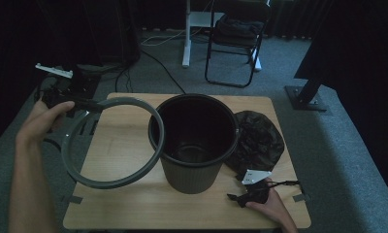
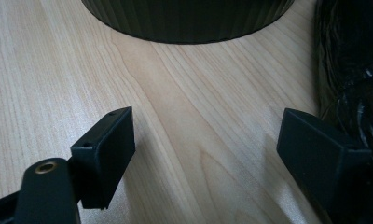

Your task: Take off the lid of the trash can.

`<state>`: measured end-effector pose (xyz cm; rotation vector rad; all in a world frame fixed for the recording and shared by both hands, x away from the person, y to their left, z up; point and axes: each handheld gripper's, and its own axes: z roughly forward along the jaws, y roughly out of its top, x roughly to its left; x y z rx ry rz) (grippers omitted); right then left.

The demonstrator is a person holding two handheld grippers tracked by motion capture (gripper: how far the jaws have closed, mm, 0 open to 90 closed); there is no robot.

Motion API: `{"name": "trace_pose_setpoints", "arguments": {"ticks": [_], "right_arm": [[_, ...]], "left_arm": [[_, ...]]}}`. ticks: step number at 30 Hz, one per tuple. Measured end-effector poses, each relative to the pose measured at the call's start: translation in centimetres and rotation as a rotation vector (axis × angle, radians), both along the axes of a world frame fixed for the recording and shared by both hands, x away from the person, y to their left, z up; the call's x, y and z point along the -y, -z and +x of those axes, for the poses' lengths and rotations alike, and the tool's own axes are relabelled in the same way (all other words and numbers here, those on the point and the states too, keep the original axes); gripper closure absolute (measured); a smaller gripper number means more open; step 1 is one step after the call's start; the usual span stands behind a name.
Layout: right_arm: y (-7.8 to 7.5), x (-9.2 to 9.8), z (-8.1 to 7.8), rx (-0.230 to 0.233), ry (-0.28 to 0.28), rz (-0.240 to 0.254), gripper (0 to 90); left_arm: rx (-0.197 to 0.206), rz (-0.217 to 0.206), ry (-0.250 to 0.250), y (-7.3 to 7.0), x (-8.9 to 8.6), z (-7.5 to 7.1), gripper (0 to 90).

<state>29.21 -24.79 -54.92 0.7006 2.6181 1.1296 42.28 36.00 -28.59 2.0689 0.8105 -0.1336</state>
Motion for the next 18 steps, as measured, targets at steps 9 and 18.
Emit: {"name": "trace_pose_setpoints", "arguments": {"ticks": [9, 18], "right_arm": [[0.0, 0.0, 0.0, 0.000, 0.000, 0.000, 18.4], [0.0, 0.0, 0.0, -0.001, 0.003, 0.000, 18.4]], "left_arm": [[-0.004, 0.008, -0.047, 0.3, -2.5, -1.3, 73.3], [-0.015, 0.023, -0.079, 1.1, -3.9, -2.0, 73.5]]}}
